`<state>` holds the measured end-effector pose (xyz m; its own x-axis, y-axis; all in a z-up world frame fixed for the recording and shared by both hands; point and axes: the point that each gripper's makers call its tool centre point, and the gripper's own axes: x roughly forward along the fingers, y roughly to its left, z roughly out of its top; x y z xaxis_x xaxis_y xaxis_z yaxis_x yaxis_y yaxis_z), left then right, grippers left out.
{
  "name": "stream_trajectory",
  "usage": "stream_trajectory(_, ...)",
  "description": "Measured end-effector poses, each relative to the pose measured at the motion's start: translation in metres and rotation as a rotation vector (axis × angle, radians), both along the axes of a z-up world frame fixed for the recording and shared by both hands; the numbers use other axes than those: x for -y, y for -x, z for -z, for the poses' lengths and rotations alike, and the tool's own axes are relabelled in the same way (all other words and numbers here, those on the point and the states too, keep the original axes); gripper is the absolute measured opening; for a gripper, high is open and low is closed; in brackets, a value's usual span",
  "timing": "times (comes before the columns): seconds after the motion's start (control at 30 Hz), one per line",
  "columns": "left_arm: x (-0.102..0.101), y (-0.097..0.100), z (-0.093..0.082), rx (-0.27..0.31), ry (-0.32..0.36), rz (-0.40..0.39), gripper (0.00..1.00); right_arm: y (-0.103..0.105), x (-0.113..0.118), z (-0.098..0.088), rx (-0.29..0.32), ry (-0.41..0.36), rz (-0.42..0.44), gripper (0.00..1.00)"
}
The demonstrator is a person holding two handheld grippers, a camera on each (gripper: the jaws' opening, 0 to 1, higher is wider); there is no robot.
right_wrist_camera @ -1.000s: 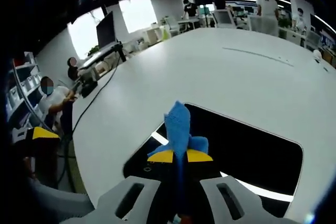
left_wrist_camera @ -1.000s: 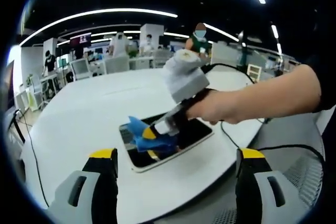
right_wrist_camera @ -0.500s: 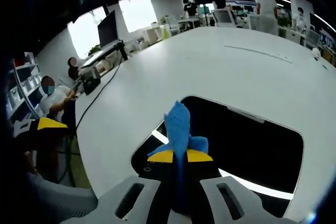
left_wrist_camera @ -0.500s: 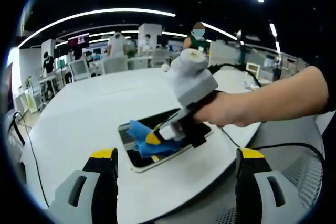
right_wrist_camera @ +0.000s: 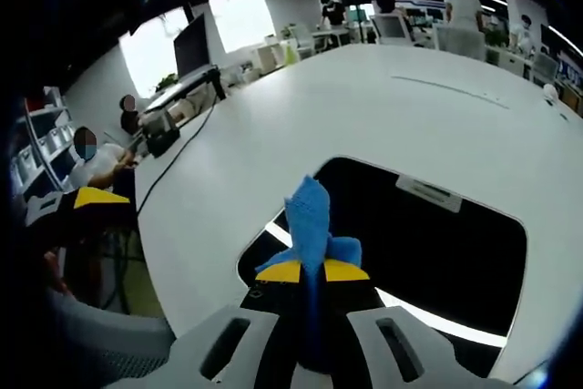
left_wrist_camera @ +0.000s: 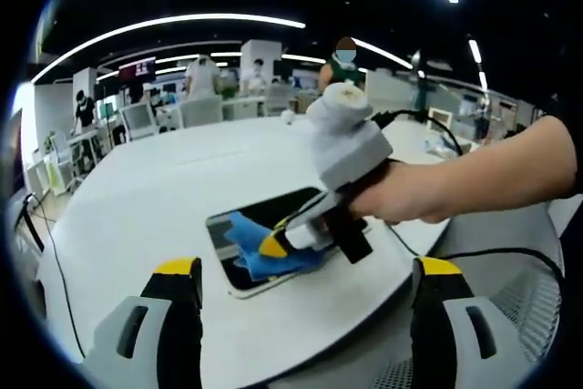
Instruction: Wipe the mirror surface with the cleaning cloth until all visible marks leave the cleaned area.
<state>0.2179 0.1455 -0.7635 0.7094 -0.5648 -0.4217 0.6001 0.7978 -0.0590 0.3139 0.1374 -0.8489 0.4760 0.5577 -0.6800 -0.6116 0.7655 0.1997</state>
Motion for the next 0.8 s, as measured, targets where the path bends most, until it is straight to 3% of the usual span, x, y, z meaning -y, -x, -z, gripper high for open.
stream_trajectory(0.4, 0.000, 0.000, -0.001, 0.002, 0.011, -0.011, 0.96, 0.015, 0.001, 0.000, -0.006, -0.006, -0.014, 0.01)
stream_trajectory(0.8, -0.001, 0.000, 0.000, 0.003, 0.004, -0.013, 0.94, 0.014, 0.001, 0.000, 0.011, -0.004, -0.022, 0.01)
